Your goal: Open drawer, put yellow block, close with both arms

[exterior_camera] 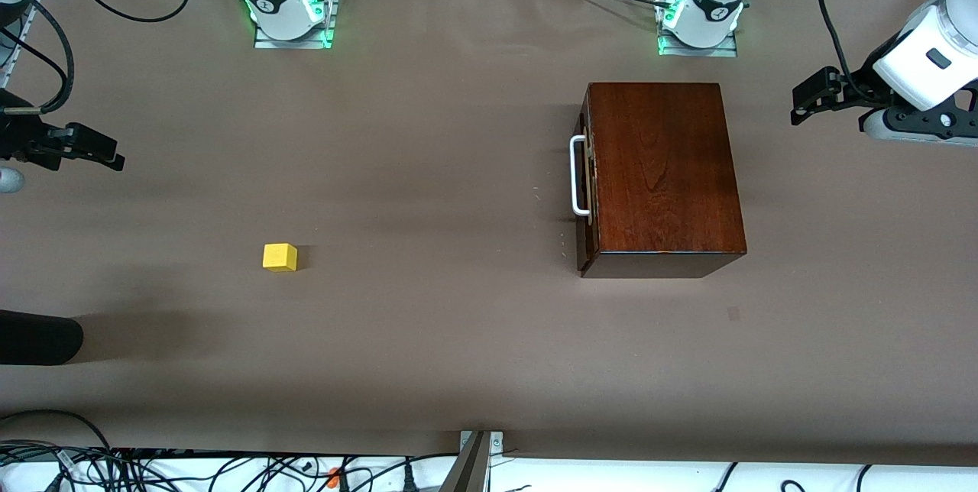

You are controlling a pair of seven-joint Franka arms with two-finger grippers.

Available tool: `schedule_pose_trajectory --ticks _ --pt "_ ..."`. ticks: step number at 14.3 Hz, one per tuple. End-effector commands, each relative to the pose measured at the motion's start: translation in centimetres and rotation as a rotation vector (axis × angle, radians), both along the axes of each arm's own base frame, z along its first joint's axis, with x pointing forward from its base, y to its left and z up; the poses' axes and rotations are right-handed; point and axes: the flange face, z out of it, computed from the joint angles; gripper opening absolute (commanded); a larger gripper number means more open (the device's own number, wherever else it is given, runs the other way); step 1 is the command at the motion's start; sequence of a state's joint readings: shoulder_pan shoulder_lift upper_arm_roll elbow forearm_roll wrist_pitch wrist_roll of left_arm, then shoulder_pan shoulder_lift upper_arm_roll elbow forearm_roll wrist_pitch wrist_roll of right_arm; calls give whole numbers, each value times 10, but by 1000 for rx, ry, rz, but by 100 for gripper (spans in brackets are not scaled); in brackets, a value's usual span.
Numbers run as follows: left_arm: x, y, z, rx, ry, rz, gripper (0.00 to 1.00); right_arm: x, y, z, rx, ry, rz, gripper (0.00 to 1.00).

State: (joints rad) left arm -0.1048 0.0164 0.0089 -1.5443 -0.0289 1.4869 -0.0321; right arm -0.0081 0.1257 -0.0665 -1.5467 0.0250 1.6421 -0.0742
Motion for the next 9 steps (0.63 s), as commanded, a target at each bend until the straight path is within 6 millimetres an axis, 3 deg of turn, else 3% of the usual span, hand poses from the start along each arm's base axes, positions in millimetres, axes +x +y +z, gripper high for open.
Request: schedule_pose_trajectory --ticks 1,6,9 --pt "-6 -1 9 -20 -6 -6 100 -4 3 4 16 2 -1 100" --pt "-6 2 12 -22 -11 -4 100 -5 5 3 17 13 2 100" --pt "-6 6 14 -21 -16 0 100 -6 19 6 14 9 34 100"
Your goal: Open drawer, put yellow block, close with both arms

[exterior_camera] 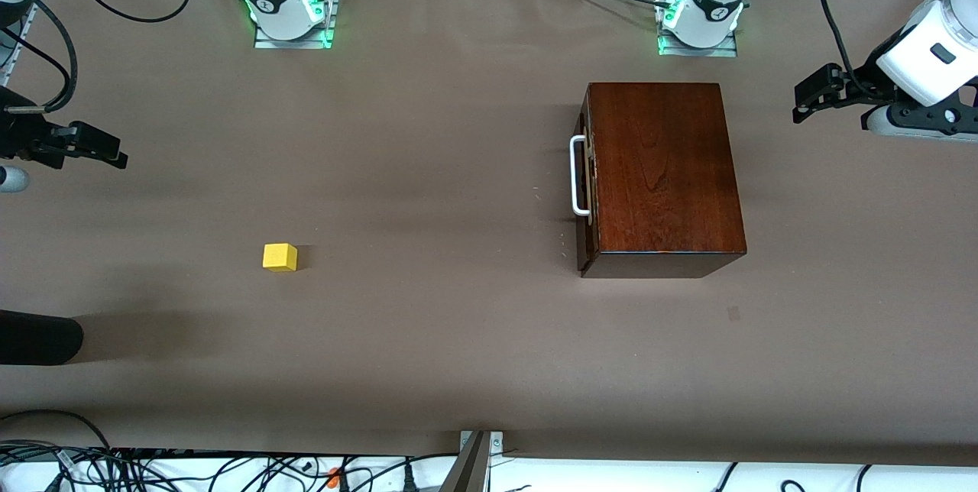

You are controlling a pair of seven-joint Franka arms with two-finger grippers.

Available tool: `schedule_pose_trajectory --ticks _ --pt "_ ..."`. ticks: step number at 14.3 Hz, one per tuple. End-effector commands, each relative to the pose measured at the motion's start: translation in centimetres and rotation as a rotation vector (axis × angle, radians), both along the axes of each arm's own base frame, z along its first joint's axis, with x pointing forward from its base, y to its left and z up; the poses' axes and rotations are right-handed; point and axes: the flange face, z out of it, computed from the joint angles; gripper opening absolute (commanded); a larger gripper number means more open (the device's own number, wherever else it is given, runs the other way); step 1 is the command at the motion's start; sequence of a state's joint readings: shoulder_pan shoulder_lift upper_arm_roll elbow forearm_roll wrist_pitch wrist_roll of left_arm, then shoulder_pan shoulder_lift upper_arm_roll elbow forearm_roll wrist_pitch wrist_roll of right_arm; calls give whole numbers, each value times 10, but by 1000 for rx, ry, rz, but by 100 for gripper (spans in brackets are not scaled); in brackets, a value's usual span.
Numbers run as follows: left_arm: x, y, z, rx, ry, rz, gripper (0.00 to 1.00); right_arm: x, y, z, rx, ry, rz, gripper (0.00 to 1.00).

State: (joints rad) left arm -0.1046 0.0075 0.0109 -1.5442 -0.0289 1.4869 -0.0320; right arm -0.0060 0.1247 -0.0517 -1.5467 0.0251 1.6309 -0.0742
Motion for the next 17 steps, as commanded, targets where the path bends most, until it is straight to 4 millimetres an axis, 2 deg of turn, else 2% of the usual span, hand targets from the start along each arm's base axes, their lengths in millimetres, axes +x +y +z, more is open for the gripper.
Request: schedule_pose_trajectory --ticks 1,5,9,12,14,17 --pt "-4 5 10 -22 -8 2 100 -4 6 4 14 3 16 100" --pt "-6 3 14 -22 -12 5 100 -5 6 5 14 2 13 100" --pt "-8 -13 12 -22 -1 -18 100 -4 5 5 15 3 13 100" --pt "-12 -58 3 -10 23 -25 100 -5 5 5 15 2 12 100" --pt "-17 -103 -1 -4 4 -46 100 -4 5 5 15 3 15 100" --pt "-25 -173 -19 -2 0 3 100 -4 5 5 15 3 13 100"
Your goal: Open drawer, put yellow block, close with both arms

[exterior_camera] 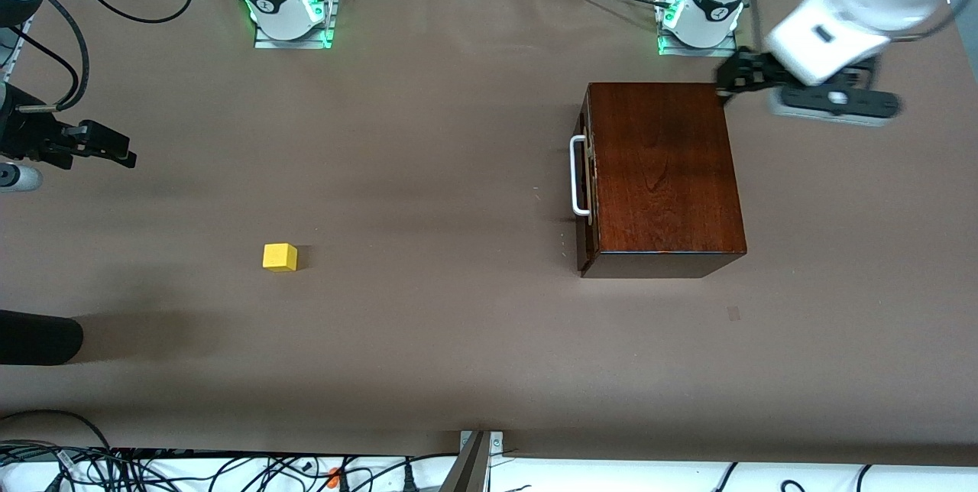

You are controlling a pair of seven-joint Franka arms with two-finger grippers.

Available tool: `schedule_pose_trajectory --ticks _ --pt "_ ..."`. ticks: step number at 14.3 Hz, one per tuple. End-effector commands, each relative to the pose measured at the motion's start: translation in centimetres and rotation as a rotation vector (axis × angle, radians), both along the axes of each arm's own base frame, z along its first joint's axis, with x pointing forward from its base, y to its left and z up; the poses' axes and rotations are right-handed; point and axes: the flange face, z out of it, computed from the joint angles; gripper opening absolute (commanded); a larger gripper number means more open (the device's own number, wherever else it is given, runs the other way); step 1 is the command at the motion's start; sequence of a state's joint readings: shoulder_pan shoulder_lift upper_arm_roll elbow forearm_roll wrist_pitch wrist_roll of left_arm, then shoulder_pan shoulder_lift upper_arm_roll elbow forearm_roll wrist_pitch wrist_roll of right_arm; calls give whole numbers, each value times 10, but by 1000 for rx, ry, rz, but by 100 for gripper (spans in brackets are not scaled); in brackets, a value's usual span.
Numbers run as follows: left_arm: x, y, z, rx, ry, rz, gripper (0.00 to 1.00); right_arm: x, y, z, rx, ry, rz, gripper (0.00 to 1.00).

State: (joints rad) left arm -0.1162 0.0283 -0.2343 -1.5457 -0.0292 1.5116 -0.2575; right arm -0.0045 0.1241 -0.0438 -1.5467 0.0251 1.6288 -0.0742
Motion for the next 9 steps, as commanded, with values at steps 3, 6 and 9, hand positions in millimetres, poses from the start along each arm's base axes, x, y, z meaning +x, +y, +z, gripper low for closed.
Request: schedule_pose_trajectory --ticks 3,6,9 --pt "-24 -113 -31 46 -28 76 100 -4 -1 4 14 3 4 100" --pt "-55 -182 -55 97 -56 92 100 -4 -1 4 14 3 4 100" --pt "-79 -234 -91 166 -80 85 100 -4 -1 4 14 3 5 100"
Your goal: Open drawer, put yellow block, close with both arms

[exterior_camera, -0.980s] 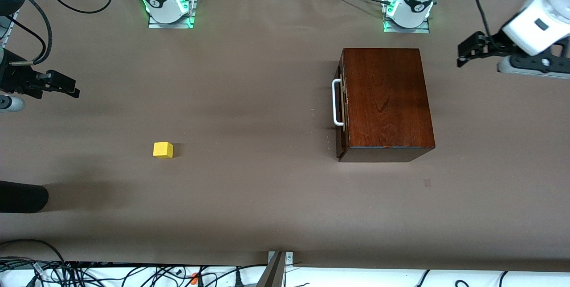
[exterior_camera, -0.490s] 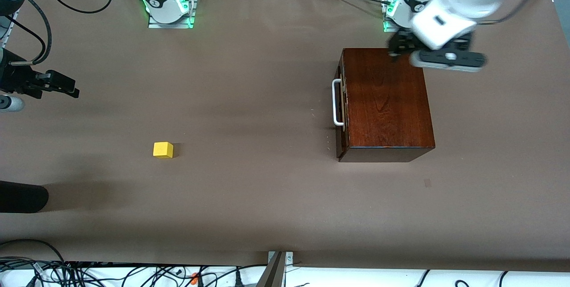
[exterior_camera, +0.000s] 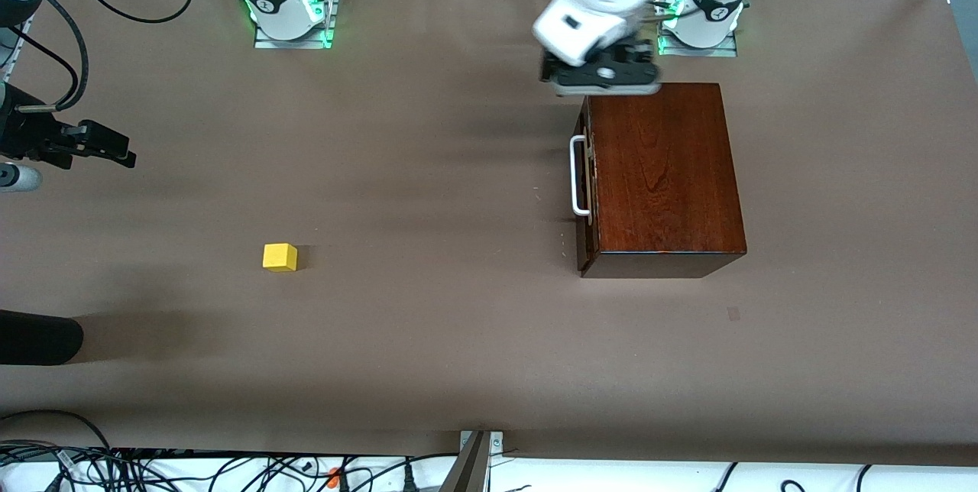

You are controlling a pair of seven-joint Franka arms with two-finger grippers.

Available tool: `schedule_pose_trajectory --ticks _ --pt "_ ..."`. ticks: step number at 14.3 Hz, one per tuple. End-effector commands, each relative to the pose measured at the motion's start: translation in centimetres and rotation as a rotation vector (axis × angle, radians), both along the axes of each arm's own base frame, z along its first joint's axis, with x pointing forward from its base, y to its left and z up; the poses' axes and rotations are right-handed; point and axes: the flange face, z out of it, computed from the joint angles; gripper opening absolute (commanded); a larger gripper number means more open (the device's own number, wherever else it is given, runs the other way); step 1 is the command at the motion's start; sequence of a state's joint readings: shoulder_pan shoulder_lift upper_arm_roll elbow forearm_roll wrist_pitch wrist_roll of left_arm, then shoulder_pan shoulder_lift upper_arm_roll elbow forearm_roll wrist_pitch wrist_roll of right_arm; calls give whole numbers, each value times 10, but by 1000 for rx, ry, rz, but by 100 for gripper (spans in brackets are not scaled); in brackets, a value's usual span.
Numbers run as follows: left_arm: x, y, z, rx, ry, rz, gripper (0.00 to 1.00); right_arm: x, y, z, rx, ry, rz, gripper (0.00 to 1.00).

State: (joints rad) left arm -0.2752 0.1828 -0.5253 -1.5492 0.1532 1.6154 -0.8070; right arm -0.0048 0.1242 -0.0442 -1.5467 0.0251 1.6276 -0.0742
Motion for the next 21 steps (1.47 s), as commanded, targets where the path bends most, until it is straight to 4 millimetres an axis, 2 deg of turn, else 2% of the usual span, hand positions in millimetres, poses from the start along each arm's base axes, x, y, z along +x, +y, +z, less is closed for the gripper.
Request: schedule_pose_trajectory --ticks 1,5,12,18,21 --pt "-4 -30 -35 54 -12 -18 100 -4 0 4 14 2 4 100" --pt "11 -40 -87 72 20 -38 100 -4 -4 3 14 3 0 100" --pt "29 -43 -171 156 8 -52 100 -4 -6 2 13 5 -5 100" --pt "41 -43 -214 201 -40 -35 100 -4 -7 1 15 6 -6 100" --pt "43 -42 -224 214 -39 -35 100 -4 -7 1 15 6 -8 100"
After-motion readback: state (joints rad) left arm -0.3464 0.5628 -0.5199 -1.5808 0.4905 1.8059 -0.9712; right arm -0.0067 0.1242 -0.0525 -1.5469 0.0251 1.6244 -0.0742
